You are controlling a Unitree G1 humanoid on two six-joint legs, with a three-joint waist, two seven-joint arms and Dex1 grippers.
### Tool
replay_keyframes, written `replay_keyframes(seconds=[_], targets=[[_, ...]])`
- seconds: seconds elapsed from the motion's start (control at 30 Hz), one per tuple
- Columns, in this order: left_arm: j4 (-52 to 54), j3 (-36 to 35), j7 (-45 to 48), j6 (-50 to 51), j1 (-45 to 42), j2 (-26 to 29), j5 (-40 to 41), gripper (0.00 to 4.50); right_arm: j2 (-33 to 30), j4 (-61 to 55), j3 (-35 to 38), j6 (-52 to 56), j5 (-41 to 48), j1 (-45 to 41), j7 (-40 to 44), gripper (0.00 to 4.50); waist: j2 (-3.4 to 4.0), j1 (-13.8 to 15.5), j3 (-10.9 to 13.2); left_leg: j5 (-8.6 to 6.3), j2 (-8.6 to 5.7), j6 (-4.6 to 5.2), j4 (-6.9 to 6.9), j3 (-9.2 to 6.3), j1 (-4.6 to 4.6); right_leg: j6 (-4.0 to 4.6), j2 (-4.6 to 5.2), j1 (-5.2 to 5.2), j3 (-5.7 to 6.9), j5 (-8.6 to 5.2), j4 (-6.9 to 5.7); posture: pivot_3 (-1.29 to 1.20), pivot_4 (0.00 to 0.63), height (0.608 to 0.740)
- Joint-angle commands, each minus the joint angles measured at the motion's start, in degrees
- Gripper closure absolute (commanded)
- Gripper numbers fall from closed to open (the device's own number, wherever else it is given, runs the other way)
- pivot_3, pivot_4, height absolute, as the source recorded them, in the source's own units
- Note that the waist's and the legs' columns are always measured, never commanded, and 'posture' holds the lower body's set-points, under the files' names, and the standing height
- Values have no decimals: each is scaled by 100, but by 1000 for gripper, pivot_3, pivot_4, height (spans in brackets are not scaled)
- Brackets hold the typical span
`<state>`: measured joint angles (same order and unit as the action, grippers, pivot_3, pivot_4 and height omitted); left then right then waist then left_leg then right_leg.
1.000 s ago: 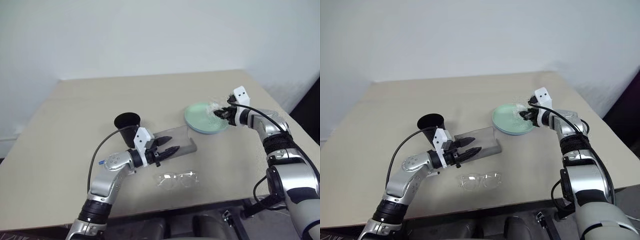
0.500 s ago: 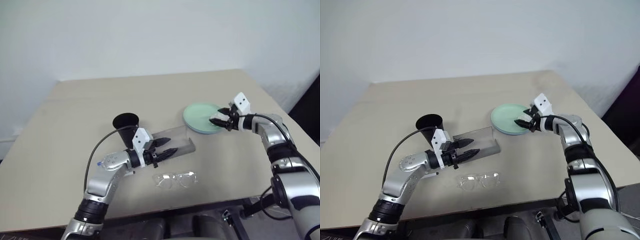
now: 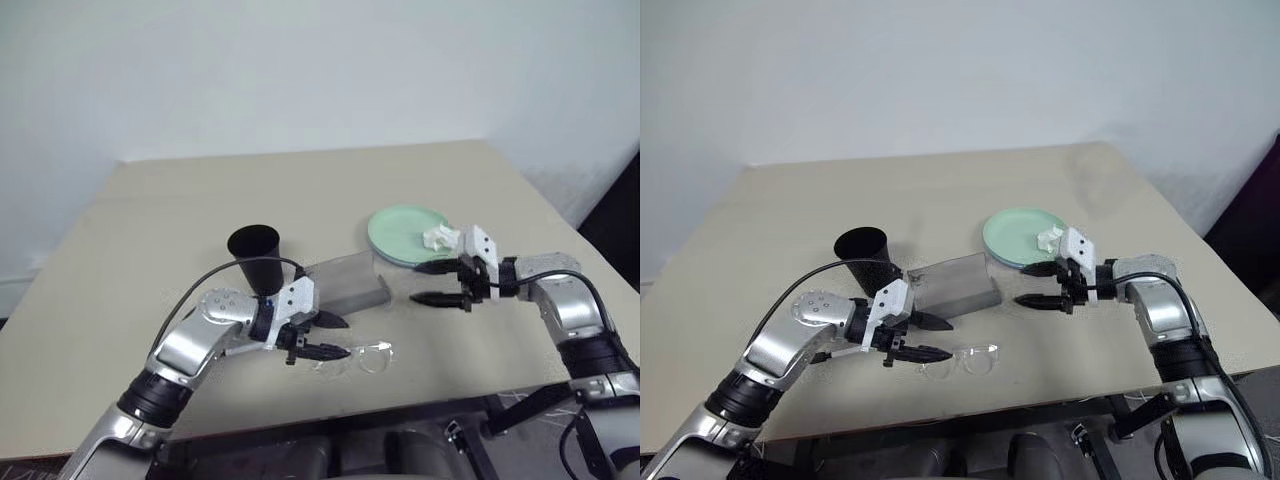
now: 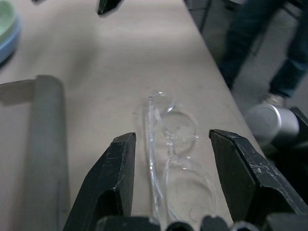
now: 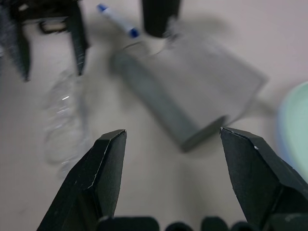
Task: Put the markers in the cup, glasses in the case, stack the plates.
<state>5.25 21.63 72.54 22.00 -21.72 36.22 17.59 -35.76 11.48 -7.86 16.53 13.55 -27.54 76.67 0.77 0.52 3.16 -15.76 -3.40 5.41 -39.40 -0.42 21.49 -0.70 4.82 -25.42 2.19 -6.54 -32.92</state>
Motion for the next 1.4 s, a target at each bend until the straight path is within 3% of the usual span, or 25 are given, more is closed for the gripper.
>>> replay_keyframes(seconds=[0.03, 0.37, 0.73, 0.83, 1.03, 1.4], targets=[[-94, 147, 274, -127, -238, 36, -156, 1966, -67, -299, 77, 51, 130, -53, -24, 1141, -2, -2, 1, 0, 0, 0, 0, 3, 0, -1, 0, -1, -2, 0, 0, 0, 0, 740], [-983, 601, 409, -628, -759, -359, -858, 1966, 53, -403, 87, 109, 130, 76, -312, 1141, -6, 4, 1, 3, 0, 6, -1, 0, 2, -2, 0, -1, -1, 0, 0, 0, 0, 740], [-1297, 592, 465, -639, -798, -748, -976, 1966, 34, -442, 64, 106, 80, 229, -526, 1141, -7, 4, 1, 7, 1, 14, -4, -3, 3, -3, 2, -1, 0, 1, 0, 0, 0, 740], [-1302, 588, 475, -653, -798, -774, -990, 2529, 27, -445, 51, 109, 69, 242, -557, 1114, -7, 3, 1, 7, 2, 14, -11, -3, 3, -3, 1, 0, 1, 1, -1, 0, 0, 740], [-1266, 553, 513, -628, -808, -786, -978, 4394, 28, -397, 15, 91, 27, 218, -608, 1114, -6, 9, 0, 6, 5, 11, -22, -3, 3, -3, 1, 5, 2, 1, -2, 0, 0, 740], [-1073, 208, 473, -403, -911, -802, -596, 4480, 31, -190, -46, -33, -92, 71, -686, 1114, -6, 30, 1, 7, 10, 12, -45, -1, 5, -15, 2, 14, 5, 0, -3, 0, 0, 740]])
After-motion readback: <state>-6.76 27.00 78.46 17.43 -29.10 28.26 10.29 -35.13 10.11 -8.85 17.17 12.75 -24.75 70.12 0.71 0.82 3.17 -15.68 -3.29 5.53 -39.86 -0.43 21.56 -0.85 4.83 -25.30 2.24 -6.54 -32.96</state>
